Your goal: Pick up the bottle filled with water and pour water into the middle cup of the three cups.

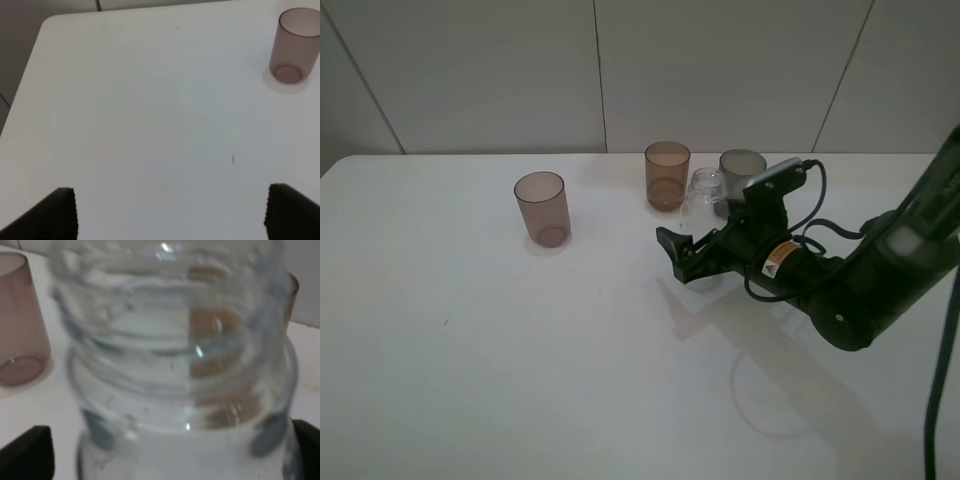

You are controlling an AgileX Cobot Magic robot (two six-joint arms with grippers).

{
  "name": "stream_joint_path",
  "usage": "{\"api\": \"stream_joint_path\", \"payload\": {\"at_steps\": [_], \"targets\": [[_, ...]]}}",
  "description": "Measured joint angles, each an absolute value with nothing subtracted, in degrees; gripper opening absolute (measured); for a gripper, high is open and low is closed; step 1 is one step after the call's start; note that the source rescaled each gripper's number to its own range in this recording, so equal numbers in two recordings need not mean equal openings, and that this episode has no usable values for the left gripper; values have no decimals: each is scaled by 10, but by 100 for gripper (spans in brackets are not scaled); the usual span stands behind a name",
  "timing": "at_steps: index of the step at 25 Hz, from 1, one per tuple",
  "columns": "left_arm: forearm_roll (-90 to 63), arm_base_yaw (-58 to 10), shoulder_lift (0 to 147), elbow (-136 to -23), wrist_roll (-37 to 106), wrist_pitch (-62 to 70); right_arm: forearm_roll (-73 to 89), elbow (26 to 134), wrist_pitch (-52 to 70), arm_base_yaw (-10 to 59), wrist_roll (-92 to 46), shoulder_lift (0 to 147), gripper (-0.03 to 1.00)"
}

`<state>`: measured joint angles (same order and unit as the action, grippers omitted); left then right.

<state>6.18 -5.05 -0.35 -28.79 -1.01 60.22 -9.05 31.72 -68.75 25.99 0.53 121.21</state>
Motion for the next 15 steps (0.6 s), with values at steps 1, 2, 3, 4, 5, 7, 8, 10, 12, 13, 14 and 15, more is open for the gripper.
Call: {"api": "stream_joint_path", "payload": {"at_steps": [1,2,3,4,5,7,8,10,12,13,14,15], "targets": [[62,-50,-3,-288,-10,602,-90,313,-687,260,5,1198,100],[62,-50,-3,-288,-10,602,-90,309,-687,260,5,1183,100],[62,-50,-3,-288,-10,602,-90,304,-687,260,5,1169,100],[62,-50,-3,-288,-10,602,-90,300,-687,260,5,1151,100],[62,-50,-3,-288,-10,602,-90,295,-687,260,5,1132,100],[62,-50,-3,-288,-10,602,-90,288,-688,260,5,1095,100],[62,-50,-3,-288,-10,602,-90,284,-688,260,5,1072,100],[62,-50,-3,-288,-10,602,-90,275,-685,260,9,1027,100],[62,-50,-3,-288,-10,602,-90,271,-639,260,29,969,100],[62,-50,-3,-288,-10,602,-86,271,-593,260,47,938,100],[62,-50,-3,-288,-10,602,-80,271,-544,260,66,911,100],[62,-50,-3,-288,-10,602,-68,270,-476,260,92,878,100]]}}
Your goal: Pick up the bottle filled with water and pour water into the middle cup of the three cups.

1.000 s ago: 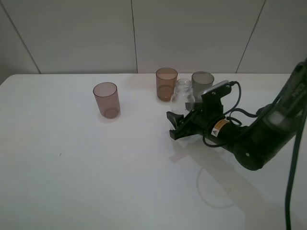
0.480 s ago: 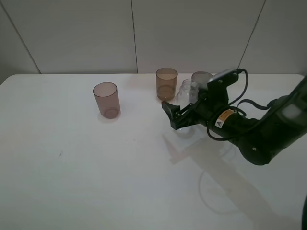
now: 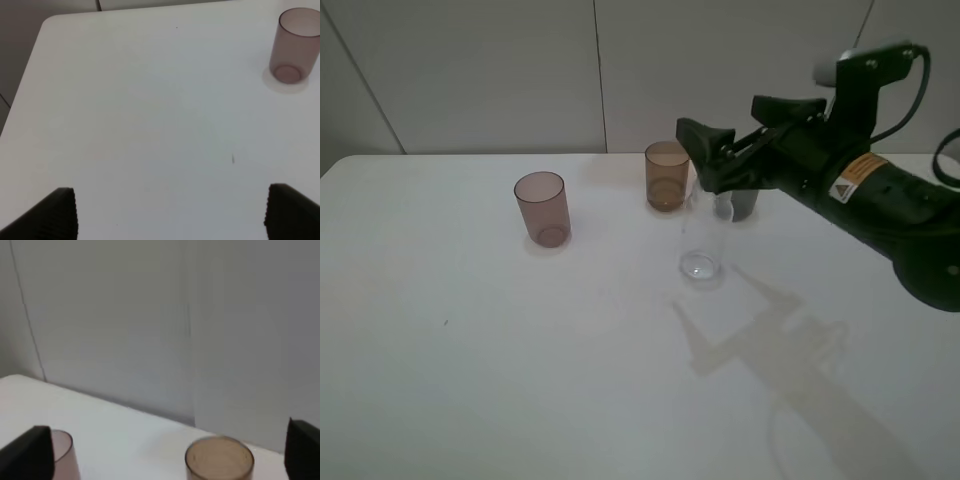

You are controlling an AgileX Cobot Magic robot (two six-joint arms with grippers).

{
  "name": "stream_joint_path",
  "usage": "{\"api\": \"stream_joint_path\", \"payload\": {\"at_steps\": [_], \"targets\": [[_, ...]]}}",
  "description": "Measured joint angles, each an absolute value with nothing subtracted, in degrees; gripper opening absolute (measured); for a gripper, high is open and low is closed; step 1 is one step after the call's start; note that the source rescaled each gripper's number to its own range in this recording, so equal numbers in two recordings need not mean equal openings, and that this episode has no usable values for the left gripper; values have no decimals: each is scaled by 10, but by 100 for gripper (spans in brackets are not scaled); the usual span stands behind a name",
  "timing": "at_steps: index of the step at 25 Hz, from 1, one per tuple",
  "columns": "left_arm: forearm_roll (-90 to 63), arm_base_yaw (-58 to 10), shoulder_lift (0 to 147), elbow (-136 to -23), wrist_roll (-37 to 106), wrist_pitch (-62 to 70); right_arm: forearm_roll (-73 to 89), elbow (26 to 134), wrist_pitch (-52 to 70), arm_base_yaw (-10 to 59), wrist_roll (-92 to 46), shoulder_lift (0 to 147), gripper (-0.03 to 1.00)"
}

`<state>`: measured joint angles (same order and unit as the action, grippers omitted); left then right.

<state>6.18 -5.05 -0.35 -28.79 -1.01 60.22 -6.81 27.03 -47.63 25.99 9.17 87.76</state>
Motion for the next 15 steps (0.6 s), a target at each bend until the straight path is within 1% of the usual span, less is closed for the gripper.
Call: {"api": "stream_joint_path", "payload": {"at_steps": [2,4,8,11,15], "targets": [[62,-50,-3,-288,-10,602,-25,270,-345,260,128,814,100],[62,-50,-3,-288,-10,602,23,270,-211,255,136,748,100],[62,-50,-3,-288,-10,602,70,270,8,210,138,634,100],[62,-50,-3,-288,-10,602,54,270,135,170,138,552,100],[62,-50,-3,-288,-10,602,31,275,266,151,139,430,100]]}}
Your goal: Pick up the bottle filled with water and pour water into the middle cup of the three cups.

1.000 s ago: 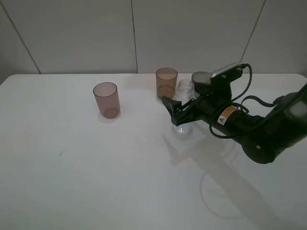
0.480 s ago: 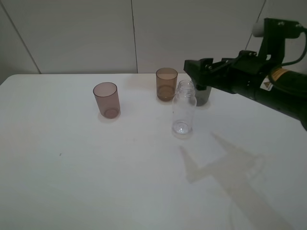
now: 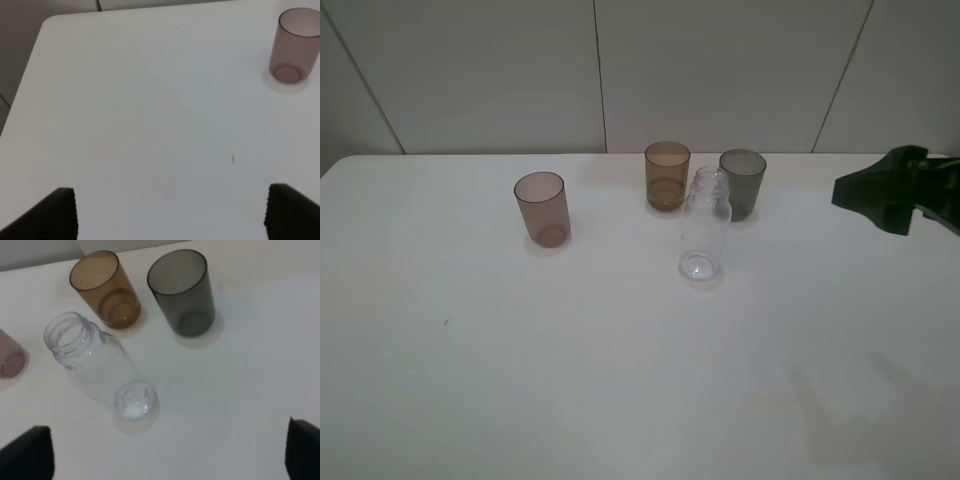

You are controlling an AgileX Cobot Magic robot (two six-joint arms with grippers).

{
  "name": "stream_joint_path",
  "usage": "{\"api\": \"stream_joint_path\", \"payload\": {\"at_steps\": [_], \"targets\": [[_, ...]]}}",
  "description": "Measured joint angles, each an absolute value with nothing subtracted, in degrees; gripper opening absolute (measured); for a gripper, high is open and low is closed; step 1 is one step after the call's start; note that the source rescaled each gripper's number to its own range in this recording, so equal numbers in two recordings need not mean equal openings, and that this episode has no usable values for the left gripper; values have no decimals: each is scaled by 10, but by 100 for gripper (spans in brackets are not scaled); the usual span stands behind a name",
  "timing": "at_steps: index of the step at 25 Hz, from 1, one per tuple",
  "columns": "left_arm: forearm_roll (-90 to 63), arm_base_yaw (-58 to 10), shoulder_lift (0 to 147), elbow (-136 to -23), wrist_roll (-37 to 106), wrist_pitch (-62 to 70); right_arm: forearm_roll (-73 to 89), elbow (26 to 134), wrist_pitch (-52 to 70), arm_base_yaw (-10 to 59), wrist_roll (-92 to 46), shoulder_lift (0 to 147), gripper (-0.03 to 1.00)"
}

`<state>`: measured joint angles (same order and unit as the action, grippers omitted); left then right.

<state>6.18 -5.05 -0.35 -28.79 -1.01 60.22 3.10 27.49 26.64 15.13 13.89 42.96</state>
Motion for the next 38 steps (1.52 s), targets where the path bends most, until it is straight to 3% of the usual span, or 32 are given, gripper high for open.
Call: {"api": "stream_joint_path", "payload": {"at_steps": [13,20,27,32,38], "targets": [[62,-50,-3,-288,-10,602,-33,398,576,151,86,170,100],[62,-50,-3,-288,-10,602,-33,396,602,151,84,108,100],[62,-50,-3,-288,-10,602,-42,305,608,151,83,15,100],[62,-50,-3,-288,-10,602,-47,299,611,150,83,-1,100],[62,-50,-3,-288,-10,602,-51,298,611,62,83,-1,100]]}}
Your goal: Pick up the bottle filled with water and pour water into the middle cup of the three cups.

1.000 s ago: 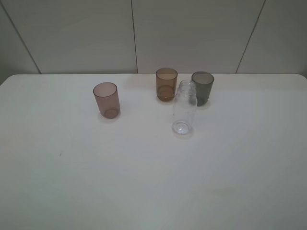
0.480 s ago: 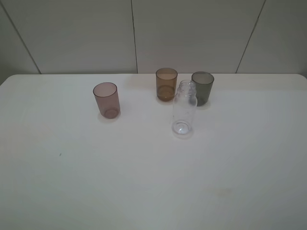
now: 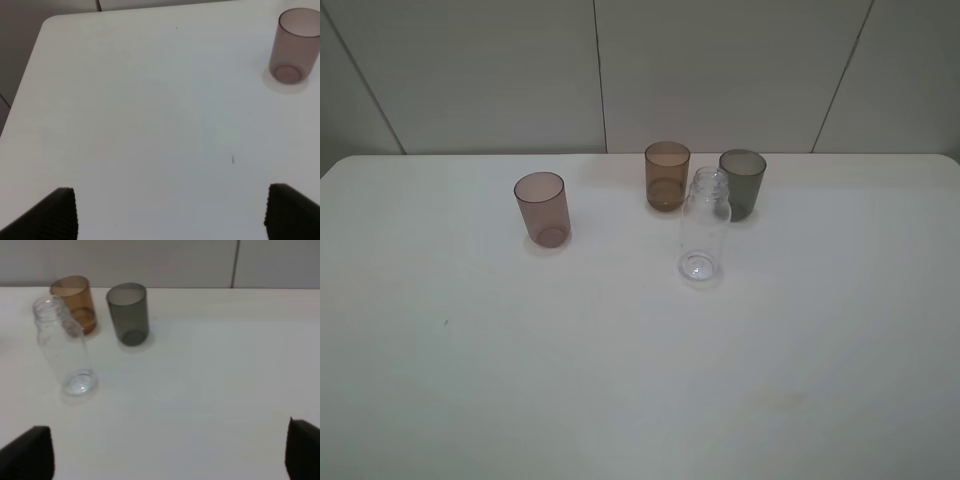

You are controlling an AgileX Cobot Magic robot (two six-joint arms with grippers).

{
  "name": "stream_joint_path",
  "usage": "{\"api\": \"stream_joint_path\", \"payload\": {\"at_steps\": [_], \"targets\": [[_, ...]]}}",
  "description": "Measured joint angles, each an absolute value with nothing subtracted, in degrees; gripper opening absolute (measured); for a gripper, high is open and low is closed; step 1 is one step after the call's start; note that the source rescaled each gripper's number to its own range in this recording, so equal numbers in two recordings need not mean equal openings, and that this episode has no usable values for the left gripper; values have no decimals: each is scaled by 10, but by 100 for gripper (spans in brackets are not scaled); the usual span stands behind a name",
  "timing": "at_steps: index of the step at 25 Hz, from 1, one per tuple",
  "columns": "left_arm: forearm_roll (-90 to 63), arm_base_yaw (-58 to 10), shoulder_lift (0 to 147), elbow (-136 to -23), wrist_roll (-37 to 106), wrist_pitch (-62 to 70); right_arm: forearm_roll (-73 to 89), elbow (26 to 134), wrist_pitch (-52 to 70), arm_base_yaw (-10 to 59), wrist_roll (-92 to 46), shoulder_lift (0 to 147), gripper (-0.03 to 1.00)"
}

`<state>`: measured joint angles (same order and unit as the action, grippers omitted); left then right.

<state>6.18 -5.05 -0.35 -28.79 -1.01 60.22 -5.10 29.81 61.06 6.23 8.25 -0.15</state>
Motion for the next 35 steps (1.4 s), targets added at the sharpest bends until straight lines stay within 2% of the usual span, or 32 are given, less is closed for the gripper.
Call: {"api": "stream_joint_path", "payload": {"at_steps": [3,6,35], "targets": [[62,-50,-3,-288,-10,602,-51,298,611,7,81,-1,100],[62,-50,-3,-288,-10,602,-48,298,611,-14,67,-1,100],[62,-50,-3,-288,-10,602,-46,298,611,-15,61,-1,100]]}}
